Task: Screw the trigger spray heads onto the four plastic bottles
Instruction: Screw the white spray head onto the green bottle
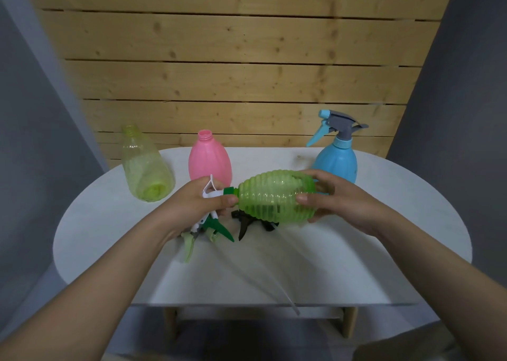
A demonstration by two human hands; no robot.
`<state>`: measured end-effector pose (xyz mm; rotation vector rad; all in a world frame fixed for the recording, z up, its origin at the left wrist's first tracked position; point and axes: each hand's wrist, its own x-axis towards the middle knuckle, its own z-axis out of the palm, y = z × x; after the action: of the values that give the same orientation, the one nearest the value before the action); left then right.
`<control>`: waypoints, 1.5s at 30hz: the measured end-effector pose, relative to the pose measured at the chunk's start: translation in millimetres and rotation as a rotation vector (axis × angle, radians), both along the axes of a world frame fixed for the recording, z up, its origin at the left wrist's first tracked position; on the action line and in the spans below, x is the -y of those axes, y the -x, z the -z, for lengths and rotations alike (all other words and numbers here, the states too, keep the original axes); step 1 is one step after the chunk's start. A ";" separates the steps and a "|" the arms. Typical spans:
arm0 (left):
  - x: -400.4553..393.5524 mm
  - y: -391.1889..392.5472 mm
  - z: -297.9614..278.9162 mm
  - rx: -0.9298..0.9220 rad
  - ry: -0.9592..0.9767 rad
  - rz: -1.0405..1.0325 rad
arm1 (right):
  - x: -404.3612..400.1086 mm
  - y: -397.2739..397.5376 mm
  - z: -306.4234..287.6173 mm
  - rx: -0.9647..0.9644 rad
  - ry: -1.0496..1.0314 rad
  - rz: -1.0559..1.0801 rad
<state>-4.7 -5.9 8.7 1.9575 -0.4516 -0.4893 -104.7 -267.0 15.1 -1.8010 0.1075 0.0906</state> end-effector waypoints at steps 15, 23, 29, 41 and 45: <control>0.5 0.9 -3.3 0.049 0.041 0.019 | -12.3 -1.6 2.6 0.008 -0.067 0.040; -3.4 0.1 -7.4 0.073 0.039 0.052 | -18.2 -2.0 0.6 -0.021 -0.049 0.065; -1.3 -0.9 -9.2 0.120 0.077 0.065 | -8.0 1.2 -8.4 -0.063 0.099 -0.003; 7.5 -3.3 -22.7 0.021 0.302 0.093 | -3.7 -1.6 -22.8 -0.135 0.346 -0.202; 11.9 -6.6 -21.1 -0.082 0.432 -0.026 | -4.0 -12.8 -12.7 -0.047 0.192 0.031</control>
<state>1.9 -17.9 29.8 1.5212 -0.4379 -0.4139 -91.9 -262.9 27.8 -1.9882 0.1824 0.1036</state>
